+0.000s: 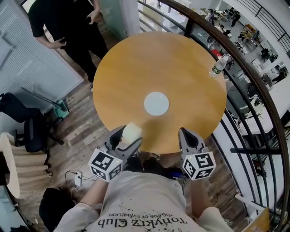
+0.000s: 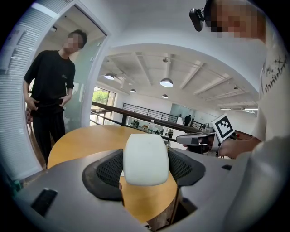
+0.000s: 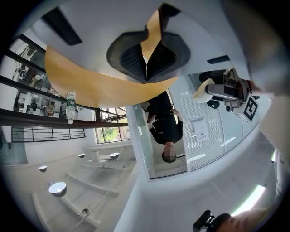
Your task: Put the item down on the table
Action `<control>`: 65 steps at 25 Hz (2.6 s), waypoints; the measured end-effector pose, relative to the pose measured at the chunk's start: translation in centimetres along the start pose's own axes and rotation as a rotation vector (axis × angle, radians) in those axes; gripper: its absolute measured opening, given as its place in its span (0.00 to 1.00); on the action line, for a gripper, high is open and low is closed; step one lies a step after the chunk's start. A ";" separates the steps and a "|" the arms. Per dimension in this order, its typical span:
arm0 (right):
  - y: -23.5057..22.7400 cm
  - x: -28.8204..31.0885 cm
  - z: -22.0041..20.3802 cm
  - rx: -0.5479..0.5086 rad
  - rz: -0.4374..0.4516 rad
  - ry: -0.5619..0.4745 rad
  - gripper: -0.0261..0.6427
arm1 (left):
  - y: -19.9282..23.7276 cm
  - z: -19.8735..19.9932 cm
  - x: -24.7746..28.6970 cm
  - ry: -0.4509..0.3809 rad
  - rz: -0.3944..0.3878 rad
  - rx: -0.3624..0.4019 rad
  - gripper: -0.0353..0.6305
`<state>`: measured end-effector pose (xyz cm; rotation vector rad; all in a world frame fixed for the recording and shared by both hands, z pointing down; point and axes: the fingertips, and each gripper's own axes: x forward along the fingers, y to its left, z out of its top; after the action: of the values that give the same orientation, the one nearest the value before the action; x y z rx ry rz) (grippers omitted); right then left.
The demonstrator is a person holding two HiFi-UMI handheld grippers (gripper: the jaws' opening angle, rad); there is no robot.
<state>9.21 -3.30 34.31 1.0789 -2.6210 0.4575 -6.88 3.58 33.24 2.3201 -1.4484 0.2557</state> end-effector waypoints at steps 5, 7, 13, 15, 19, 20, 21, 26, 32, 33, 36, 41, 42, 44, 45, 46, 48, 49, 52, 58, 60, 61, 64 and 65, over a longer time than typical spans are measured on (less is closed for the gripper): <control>-1.0 -0.2 -0.4 0.018 -0.019 -0.017 0.08 | 0.1 0.0 1.2 0.016 -0.012 0.028 0.53; -2.3 0.2 -0.4 0.039 -0.035 -0.015 0.08 | 0.5 0.0 2.7 0.035 -0.021 0.032 0.53; -3.0 5.1 0.8 0.056 -0.068 0.004 0.08 | 5.6 0.9 5.6 0.073 -0.047 0.033 0.53; -2.8 5.8 0.7 0.068 -0.083 0.015 0.08 | 6.4 0.9 6.0 0.090 -0.059 0.046 0.53; -3.6 8.5 0.3 0.082 -0.100 0.029 0.08 | 8.8 0.8 8.4 0.109 -0.082 0.064 0.53; -3.9 9.1 0.3 0.086 -0.105 0.036 0.08 | 9.3 0.9 9.0 0.115 -0.090 0.063 0.53; -4.1 9.5 0.4 0.089 -0.109 0.042 0.08 | 9.6 1.0 9.6 0.123 -0.096 0.063 0.53; -4.9 10.4 0.3 0.103 -0.125 0.056 0.08 | 9.9 0.7 11.6 0.159 -0.122 0.074 0.53; -5.9 12.3 -1.1 0.118 -0.128 0.073 0.08 | 11.2 -0.6 14.2 0.194 -0.116 0.126 0.53; -6.1 12.5 -1.4 0.121 -0.128 0.078 0.08 | 11.3 -0.8 14.7 0.200 -0.116 0.133 0.53; -6.7 13.1 -2.4 0.136 -0.131 0.097 0.08 | 11.3 -1.6 16.2 0.226 -0.132 0.141 0.53; -7.2 14.0 -3.6 0.158 -0.131 0.116 0.08 | 11.2 -2.8 18.2 0.263 -0.158 0.159 0.53; -7.3 14.2 -3.8 0.162 -0.130 0.118 0.08 | 11.2 -3.0 18.5 0.270 -0.161 0.165 0.53; -7.5 14.7 -4.2 0.167 -0.129 0.123 0.08 | 11.3 -3.7 19.2 0.287 -0.167 0.178 0.53; -7.6 14.9 -4.4 0.169 -0.128 0.126 0.08 | 11.4 -4.0 19.5 0.295 -0.170 0.184 0.53; -7.7 15.1 -4.6 0.172 -0.128 0.130 0.08 | 11.5 -4.3 19.8 0.302 -0.173 0.191 0.53; -8.1 15.4 -5.1 0.174 -0.127 0.137 0.08 | 11.4 -4.9 20.6 0.313 -0.179 0.205 0.53; -8.3 15.5 -5.3 0.174 -0.127 0.139 0.08 | 11.2 -5.2 20.9 0.319 -0.181 0.210 0.53; -8.9 15.5 -5.9 0.179 -0.125 0.143 0.08 | 10.7 -6.1 22.0 0.340 -0.188 0.226 0.53; -9.5 15.7 -6.4 0.186 -0.122 0.146 0.08 | 10.9 -7.5 24.4 0.376 -0.189 0.247 0.53; -9.8 15.4 -6.7 0.192 -0.122 0.147 0.08 | 10.7 -8.3 25.2 0.393 -0.189 0.253 0.53; -9.8 15.3 -6.9 0.196 -0.122 0.148 0.08 | 10.6 -8.6 25.5 0.402 -0.189 0.257 0.53; -9.7 15.3 -7.4 0.203 -0.122 0.152 0.08 | 10.8 -9.6 26.3 0.425 -0.191 0.274 0.53; -9.7 15.4 -7.5 0.204 -0.122 0.154 0.08 | 10.9 -9.9 26.5 0.433 -0.192 0.283 0.53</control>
<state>6.54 -16.60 48.49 1.2050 -2.3993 0.7615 -4.19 -18.27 54.09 2.3969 -1.0230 0.8939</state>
